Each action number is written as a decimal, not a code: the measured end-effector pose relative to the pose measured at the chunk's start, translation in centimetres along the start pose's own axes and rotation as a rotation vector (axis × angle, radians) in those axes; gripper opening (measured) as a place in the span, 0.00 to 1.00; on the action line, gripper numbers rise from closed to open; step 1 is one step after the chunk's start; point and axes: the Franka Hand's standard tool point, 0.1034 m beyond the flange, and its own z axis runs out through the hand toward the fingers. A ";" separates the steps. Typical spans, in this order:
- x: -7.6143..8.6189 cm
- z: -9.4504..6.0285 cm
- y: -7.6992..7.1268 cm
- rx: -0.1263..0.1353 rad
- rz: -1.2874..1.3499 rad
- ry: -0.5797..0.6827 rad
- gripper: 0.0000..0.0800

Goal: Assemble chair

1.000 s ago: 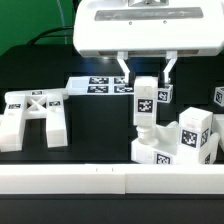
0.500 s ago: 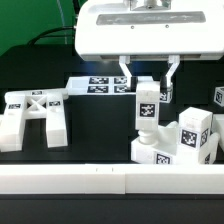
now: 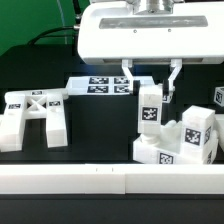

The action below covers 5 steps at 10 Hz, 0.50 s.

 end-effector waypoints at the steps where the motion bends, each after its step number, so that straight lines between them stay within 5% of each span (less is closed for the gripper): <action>1: -0.2 0.2 0.0 -0.001 -0.001 -0.004 0.36; 5: -0.7 0.7 0.0 -0.006 -0.015 0.033 0.36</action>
Offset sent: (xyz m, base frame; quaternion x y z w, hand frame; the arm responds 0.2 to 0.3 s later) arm -0.0022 0.0036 -0.0127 -0.0047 0.0172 0.0025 0.9998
